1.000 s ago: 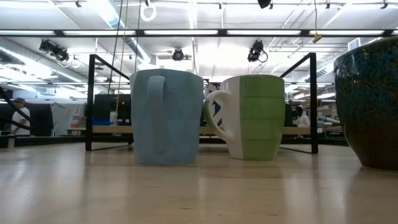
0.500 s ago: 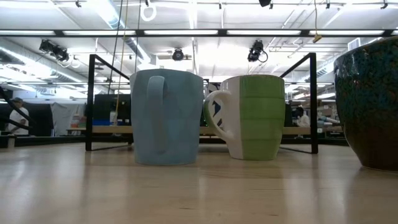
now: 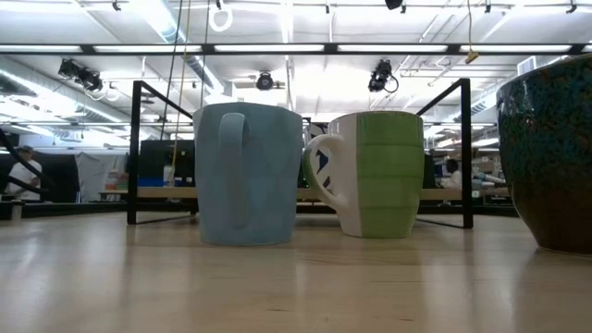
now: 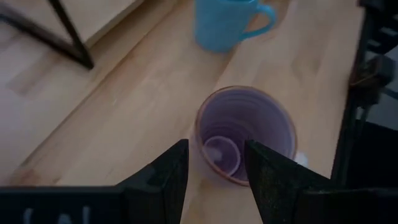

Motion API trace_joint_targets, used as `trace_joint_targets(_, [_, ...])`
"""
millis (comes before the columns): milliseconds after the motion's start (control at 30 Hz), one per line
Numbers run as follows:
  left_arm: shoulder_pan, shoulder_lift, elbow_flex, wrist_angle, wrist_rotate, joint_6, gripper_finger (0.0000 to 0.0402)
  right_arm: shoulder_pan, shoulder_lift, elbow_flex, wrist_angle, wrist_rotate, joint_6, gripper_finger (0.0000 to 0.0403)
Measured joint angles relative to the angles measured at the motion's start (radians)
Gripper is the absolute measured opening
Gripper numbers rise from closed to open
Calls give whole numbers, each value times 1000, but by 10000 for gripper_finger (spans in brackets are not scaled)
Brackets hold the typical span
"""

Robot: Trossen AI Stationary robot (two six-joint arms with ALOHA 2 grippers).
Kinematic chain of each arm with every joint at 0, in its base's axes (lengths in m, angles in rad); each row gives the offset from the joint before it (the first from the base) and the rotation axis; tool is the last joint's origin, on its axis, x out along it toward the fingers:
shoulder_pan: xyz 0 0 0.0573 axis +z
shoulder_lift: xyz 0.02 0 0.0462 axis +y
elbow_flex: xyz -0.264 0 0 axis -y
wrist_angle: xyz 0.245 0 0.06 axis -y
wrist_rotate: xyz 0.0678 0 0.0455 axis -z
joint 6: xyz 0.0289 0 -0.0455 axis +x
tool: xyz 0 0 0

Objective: Place coffee mugs
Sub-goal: Put the violet mug on the shelf

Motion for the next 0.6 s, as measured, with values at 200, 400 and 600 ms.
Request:
trace_joint_targets(200, [68,-33,1,-10,120,65,162,4,0,0,-9,-2,0,52])
trace_joint_targets(400, [100,-48,1,-11,172,102,162,14,0,0,-23,-5,-2,52])
trace_joint_targets(600, [164,-75,1,-10,322,114,162,14,0,0,-12,-5,-37,52])
